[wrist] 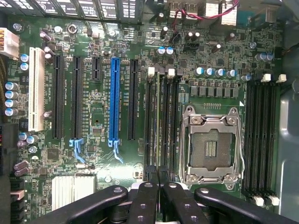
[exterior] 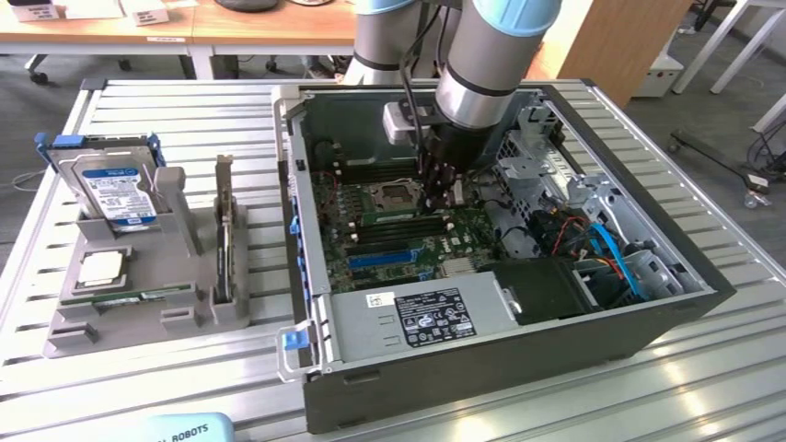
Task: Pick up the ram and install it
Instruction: 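Insert the ram into the slot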
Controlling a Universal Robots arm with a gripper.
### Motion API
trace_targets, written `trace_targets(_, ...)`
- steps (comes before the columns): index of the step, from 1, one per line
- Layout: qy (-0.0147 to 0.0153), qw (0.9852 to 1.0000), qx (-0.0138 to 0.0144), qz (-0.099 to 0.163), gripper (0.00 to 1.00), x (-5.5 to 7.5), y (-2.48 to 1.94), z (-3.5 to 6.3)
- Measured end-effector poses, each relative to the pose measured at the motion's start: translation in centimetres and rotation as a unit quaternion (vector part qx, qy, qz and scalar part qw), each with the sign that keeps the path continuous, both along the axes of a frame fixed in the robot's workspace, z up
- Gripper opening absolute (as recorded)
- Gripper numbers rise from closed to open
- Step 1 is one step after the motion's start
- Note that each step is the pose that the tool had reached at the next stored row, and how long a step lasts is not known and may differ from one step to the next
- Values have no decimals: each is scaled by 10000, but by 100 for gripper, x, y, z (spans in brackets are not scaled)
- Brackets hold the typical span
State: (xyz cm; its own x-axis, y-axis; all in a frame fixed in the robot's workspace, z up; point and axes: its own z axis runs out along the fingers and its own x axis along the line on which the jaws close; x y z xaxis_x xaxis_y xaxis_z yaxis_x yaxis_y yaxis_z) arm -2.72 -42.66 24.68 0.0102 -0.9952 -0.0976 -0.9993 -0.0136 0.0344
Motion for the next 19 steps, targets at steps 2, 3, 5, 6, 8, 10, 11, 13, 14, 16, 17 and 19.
trace_targets(2,0,10000,0,0,12,0,0,-5)
trace_targets(3,0,10000,0,0,12,0,0,-7)
trace_targets(5,0,10000,1,0,12,0,0,-14)
trace_targets(6,0,10000,0,0,12,0,0,-16)
trace_targets(8,0,10000,0,0,12,0,-1,-18)
trace_targets(10,0,10000,1,0,12,0,-6,-20)
trace_targets(11,0,10000,0,1,12,1,-11,-19)
trace_targets(13,0,10000,0,0,12,0,-21,-19)
trace_targets(14,0,10000,0,0,12,0,-24,-19)
trace_targets(16,0,10000,0,0,12,0,-24,-19)
trace_targets(17,0,10000,0,0,12,0,-25,-19)
trace_targets(19,0,10000,0,0,12,0,-26,-19)
